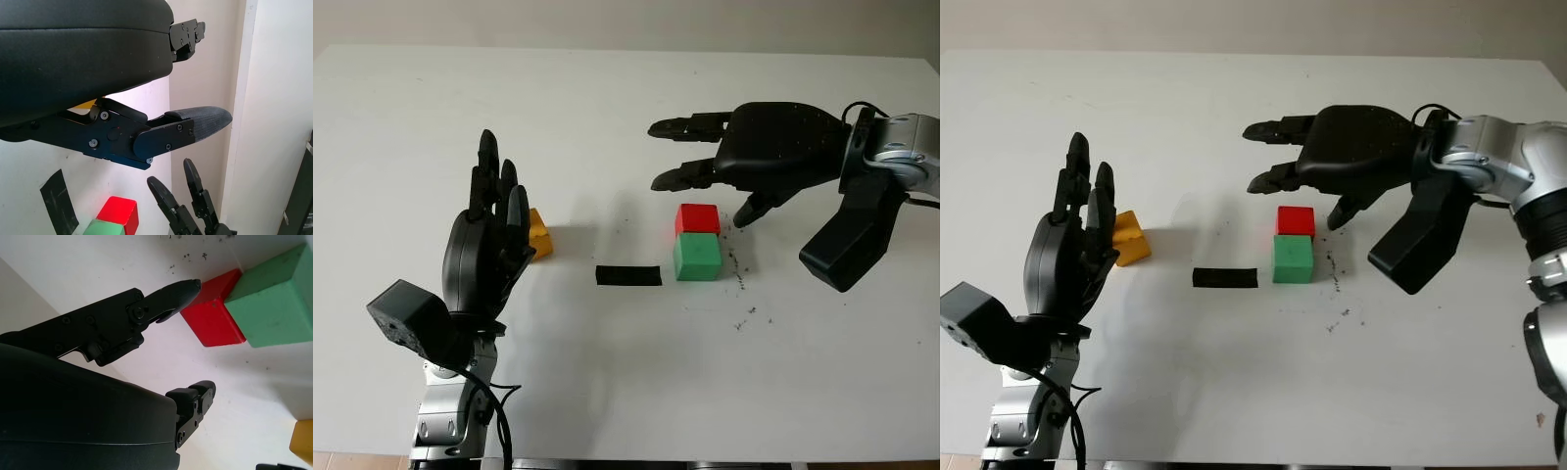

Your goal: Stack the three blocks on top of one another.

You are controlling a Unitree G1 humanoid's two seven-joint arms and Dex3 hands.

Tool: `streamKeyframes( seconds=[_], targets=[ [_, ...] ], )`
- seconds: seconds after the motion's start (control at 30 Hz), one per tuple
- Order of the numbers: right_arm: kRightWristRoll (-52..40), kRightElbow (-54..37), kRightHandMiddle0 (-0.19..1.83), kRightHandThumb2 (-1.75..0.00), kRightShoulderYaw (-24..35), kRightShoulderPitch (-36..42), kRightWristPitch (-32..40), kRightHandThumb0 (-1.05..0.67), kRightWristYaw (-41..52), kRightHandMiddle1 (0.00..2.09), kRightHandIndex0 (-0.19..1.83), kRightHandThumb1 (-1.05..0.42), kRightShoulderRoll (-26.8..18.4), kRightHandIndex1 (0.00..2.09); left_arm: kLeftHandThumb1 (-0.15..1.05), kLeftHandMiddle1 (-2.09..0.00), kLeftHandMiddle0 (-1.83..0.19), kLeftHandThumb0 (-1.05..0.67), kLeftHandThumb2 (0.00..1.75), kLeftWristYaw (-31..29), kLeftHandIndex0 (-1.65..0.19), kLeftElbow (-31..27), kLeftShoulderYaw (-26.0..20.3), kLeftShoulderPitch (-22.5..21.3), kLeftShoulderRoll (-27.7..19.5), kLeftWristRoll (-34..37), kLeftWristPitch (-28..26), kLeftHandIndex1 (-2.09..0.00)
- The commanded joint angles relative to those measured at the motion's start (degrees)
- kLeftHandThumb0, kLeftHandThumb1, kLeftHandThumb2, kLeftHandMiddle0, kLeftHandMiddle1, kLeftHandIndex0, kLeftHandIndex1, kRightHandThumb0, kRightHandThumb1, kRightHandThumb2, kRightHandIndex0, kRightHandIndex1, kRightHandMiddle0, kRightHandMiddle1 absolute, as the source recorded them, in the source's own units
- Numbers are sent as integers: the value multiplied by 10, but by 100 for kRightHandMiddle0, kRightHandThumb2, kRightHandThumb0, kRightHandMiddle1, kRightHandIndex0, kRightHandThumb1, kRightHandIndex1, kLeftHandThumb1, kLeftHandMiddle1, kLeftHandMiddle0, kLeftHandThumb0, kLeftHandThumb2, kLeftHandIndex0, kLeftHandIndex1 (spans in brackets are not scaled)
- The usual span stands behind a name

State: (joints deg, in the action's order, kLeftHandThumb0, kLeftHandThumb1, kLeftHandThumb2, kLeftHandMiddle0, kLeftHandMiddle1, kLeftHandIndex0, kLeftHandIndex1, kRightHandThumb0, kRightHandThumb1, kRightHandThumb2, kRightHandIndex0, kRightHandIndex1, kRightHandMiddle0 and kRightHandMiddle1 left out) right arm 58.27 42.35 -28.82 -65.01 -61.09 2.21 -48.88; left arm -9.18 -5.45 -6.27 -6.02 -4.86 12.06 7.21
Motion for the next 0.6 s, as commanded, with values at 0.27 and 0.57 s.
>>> streamKeyframes(
  seconds=[0.27, 0.57],
  targets=[
    [34, 24, 33, -5, -32, -6, -1, -54, -39, 12, -1, -87, 3, 5, 105, -5, 18, -61, 63, -5, 19, -10, -2, 4, -4, 1, 1, -4],
    [79, 40, 35, -7, -66, -12, 2, -35, -104, 12, -2, -96, 7, 4, 105, -6, 17, -61, 62, 3, 18, -19, -1, 6, -1, -2, -9, -5]
  ],
)
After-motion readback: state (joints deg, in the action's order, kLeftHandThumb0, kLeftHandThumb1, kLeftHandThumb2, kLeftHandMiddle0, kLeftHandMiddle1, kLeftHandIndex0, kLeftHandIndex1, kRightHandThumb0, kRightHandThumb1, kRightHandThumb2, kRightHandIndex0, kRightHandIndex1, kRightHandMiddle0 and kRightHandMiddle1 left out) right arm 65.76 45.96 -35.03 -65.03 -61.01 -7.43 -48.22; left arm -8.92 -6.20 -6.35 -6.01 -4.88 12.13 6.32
